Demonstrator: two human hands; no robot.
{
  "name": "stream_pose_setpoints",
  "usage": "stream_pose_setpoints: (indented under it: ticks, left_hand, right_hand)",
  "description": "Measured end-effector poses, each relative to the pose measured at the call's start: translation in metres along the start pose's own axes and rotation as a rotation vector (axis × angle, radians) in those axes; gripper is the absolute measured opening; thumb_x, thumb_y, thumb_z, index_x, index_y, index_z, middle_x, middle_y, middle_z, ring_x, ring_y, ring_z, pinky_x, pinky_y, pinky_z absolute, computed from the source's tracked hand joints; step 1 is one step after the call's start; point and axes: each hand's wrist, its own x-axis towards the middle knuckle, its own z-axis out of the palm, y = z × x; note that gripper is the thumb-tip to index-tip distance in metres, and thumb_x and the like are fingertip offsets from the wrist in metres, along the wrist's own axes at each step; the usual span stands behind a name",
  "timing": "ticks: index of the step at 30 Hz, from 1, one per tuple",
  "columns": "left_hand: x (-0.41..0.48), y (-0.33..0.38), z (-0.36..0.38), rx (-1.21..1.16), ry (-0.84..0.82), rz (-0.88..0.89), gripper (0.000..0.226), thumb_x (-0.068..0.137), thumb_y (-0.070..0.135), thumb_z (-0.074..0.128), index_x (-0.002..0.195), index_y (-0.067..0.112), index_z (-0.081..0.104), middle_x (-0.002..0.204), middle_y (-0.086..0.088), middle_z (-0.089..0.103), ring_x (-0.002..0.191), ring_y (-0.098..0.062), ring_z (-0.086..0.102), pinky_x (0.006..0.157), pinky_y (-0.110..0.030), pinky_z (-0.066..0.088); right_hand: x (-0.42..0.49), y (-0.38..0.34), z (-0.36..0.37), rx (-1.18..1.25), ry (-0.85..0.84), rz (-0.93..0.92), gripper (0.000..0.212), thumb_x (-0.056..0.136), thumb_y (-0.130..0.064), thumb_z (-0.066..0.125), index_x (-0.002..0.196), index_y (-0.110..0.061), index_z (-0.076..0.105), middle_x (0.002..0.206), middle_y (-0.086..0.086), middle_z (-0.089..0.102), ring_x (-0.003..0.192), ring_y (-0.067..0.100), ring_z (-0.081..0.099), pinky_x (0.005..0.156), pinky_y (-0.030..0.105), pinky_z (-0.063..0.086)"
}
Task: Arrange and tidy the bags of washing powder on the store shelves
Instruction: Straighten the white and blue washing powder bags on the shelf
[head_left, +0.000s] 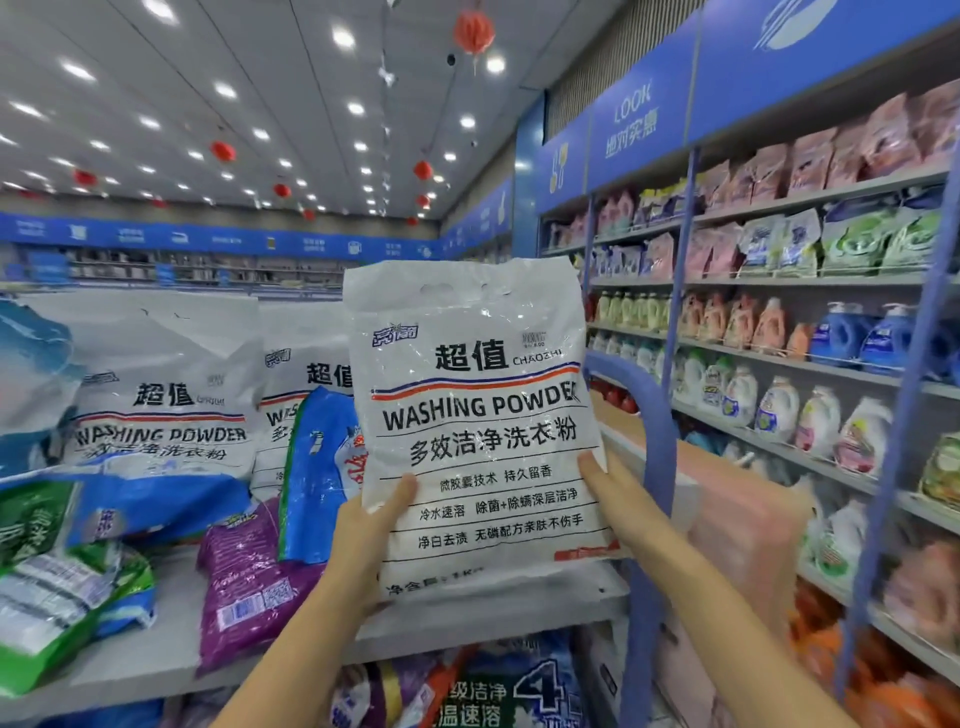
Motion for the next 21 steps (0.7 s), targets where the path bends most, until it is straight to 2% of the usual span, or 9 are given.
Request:
stream_pose_setpoints:
  ticks: [2, 4, 8, 11, 13, 15, 17, 19, 21]
  left_hand:
    - [0.006, -0.005, 0.0, 0.008, 0.014, -0.012, 0.026, 0.084, 0.031, 0.067, 0.108, 0.02, 0.066, 0.1, -0.009, 0.074, 0.093, -0.031, 0.07, 0.083, -0.053, 0.055]
    - [0.011, -0.01, 0.003, 0.012, -0.012, -0.023, 0.025, 0.088, 0.031, 0.063, 0.11, 0.02, 0.066, 0.102, -0.008, 0.074, 0.094, -0.03, 0.07, 0.084, -0.054, 0.054]
    - [0.02, -0.012, 0.011, -0.015, -0.112, -0.053, 0.018, 0.092, 0.031, 0.057, 0.105, 0.022, 0.066, 0.095, -0.005, 0.075, 0.087, -0.024, 0.073, 0.068, -0.041, 0.06]
    - [0.023, -0.016, 0.006, 0.063, -0.195, -0.031, 0.024, 0.089, 0.042, 0.054, 0.105, 0.027, 0.063, 0.099, 0.003, 0.075, 0.09, -0.017, 0.072, 0.066, -0.029, 0.059]
    - [0.025, -0.024, -0.004, 0.202, -0.303, 0.044, 0.037, 0.086, 0.056, 0.052, 0.113, 0.033, 0.06, 0.109, 0.014, 0.071, 0.101, -0.008, 0.067, 0.076, -0.019, 0.055]
    - [0.024, -0.028, -0.017, 0.401, -0.419, 0.17, 0.039, 0.086, 0.062, 0.045, 0.118, 0.043, 0.055, 0.118, 0.03, 0.062, 0.113, 0.005, 0.057, 0.088, -0.01, 0.046]
    - [0.023, -0.026, -0.027, 0.627, -0.496, 0.28, 0.037, 0.085, 0.067, 0.035, 0.117, 0.053, 0.047, 0.119, 0.045, 0.051, 0.116, 0.02, 0.045, 0.091, 0.001, 0.033]
    - [0.023, -0.023, -0.036, 0.896, -0.523, 0.364, 0.041, 0.084, 0.075, 0.025, 0.121, 0.061, 0.036, 0.126, 0.047, 0.041, 0.119, 0.025, 0.033, 0.094, 0.003, 0.025]
    - [0.022, -0.025, -0.047, 1.15, -0.485, 0.43, 0.064, 0.078, 0.079, 0.014, 0.136, 0.055, 0.03, 0.141, 0.034, 0.032, 0.128, 0.016, 0.026, 0.104, -0.008, 0.023]
  right_hand:
    - [0.007, 0.007, 0.009, 0.021, 0.059, 0.006, 0.023, 0.102, -0.025, 0.036, 0.122, -0.033, 0.043, 0.119, -0.011, 0.054, 0.11, 0.01, 0.05, 0.09, 0.024, 0.038]
    - [0.011, 0.016, 0.015, 0.034, 0.185, 0.026, 0.023, 0.101, -0.025, 0.037, 0.121, -0.027, 0.048, 0.115, -0.007, 0.057, 0.106, 0.014, 0.051, 0.089, 0.027, 0.038]
    - [0.018, 0.031, 0.022, -0.059, 0.427, -0.022, 0.018, 0.1, -0.033, 0.039, 0.109, -0.025, 0.052, 0.097, -0.01, 0.054, 0.097, 0.011, 0.047, 0.082, 0.018, 0.032]
    - [0.022, 0.041, 0.027, -0.117, 0.524, 0.006, 0.023, 0.097, -0.041, 0.042, 0.102, -0.022, 0.055, 0.096, -0.007, 0.056, 0.093, 0.015, 0.049, 0.08, 0.029, 0.035]
    - [0.021, 0.05, 0.029, -0.107, 0.566, 0.016, 0.03, 0.095, -0.043, 0.043, 0.097, -0.018, 0.059, 0.092, -0.006, 0.062, 0.089, 0.018, 0.056, 0.071, 0.031, 0.039]
    - [0.017, 0.058, 0.031, -0.107, 0.595, 0.018, 0.032, 0.094, -0.044, 0.044, 0.088, -0.017, 0.059, 0.083, -0.005, 0.063, 0.083, 0.02, 0.059, 0.061, 0.029, 0.039]
    - [0.015, 0.062, 0.034, -0.069, 0.622, 0.017, 0.033, 0.094, -0.044, 0.045, 0.09, -0.015, 0.061, 0.086, -0.002, 0.065, 0.085, 0.021, 0.06, 0.062, 0.029, 0.041]
    - [0.013, 0.064, 0.037, -0.013, 0.651, 0.031, 0.034, 0.095, -0.042, 0.046, 0.1, -0.014, 0.063, 0.097, 0.002, 0.067, 0.093, 0.022, 0.06, 0.074, 0.033, 0.044]
    - [0.014, 0.065, 0.039, 0.003, 0.679, 0.045, 0.034, 0.095, -0.042, 0.047, 0.104, -0.014, 0.063, 0.102, 0.002, 0.067, 0.097, 0.023, 0.06, 0.079, 0.034, 0.044]
